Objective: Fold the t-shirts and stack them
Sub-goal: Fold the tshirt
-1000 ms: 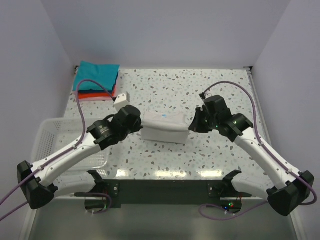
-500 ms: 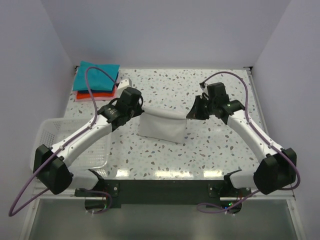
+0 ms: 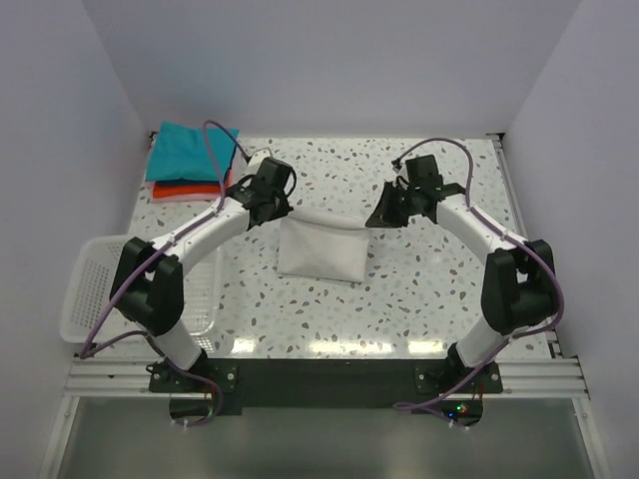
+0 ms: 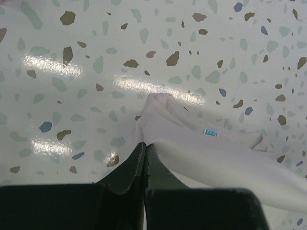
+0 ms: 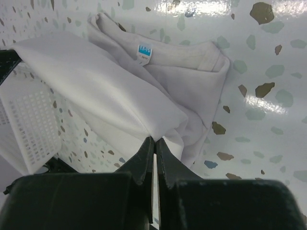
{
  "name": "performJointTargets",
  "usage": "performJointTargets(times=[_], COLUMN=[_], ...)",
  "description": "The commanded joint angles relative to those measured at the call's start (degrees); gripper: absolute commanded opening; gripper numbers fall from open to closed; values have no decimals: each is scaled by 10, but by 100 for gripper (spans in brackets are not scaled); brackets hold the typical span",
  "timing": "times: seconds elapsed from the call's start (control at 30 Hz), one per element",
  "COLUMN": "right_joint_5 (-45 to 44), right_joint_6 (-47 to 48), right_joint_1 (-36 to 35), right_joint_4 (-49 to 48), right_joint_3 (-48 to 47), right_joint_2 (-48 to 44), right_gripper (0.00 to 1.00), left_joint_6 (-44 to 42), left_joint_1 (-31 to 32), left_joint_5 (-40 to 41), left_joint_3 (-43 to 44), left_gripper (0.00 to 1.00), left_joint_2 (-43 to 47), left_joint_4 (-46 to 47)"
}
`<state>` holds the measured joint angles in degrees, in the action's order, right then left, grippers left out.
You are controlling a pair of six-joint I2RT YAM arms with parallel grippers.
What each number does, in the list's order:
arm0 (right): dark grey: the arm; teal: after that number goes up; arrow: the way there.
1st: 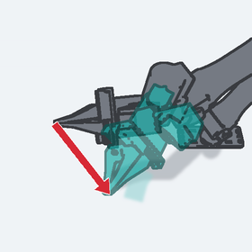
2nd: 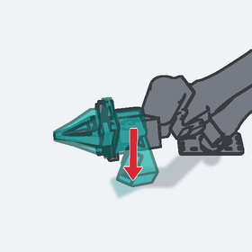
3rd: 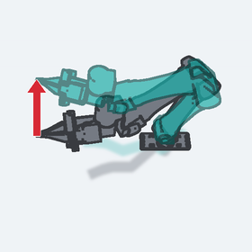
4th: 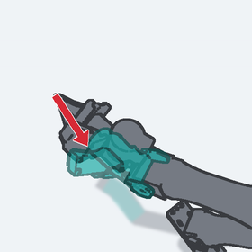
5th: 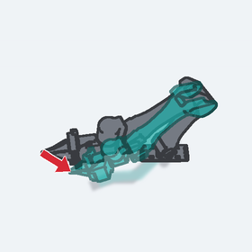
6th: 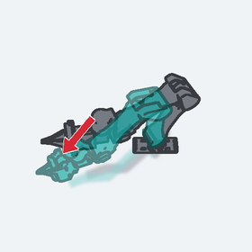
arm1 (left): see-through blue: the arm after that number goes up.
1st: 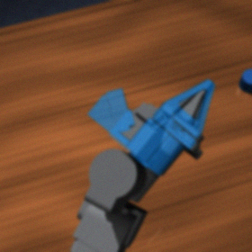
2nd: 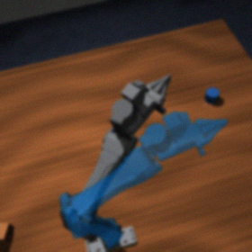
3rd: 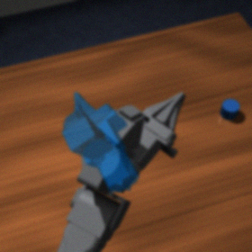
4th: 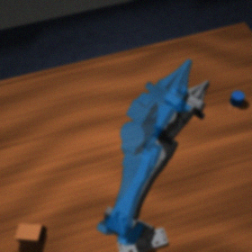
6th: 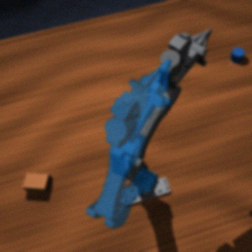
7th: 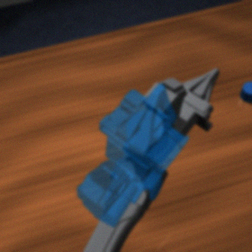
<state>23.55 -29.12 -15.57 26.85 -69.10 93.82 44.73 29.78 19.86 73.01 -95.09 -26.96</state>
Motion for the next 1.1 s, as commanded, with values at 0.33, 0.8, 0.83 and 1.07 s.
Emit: performJointTargets(times=[0.33, 0.8, 0.83, 1.07], right_joint_5=[-11, -33, -24, 129], right_joint_6=[-9, 40, 47, 22], right_joint_1=[17, 25, 25, 20], right_joint_4=[-42, 18, 21, -68], right_joint_3=[-53, -150, -154, -35], right_joint_2=[79, 99, 92, -9], right_gripper=[0, 99, 99, 99], left_joint_6=[-39, -47, -47, -42], left_joint_1=[-35, -35, -35, -19], left_joint_5=[-48, -73, -76, -132], left_joint_3=[82, 103, 98, 32], left_gripper=[0, 70, 82, 100], left_joint_2=[-113, -99, -80, -16], left_joint_4=[28, 29, 32, 69])
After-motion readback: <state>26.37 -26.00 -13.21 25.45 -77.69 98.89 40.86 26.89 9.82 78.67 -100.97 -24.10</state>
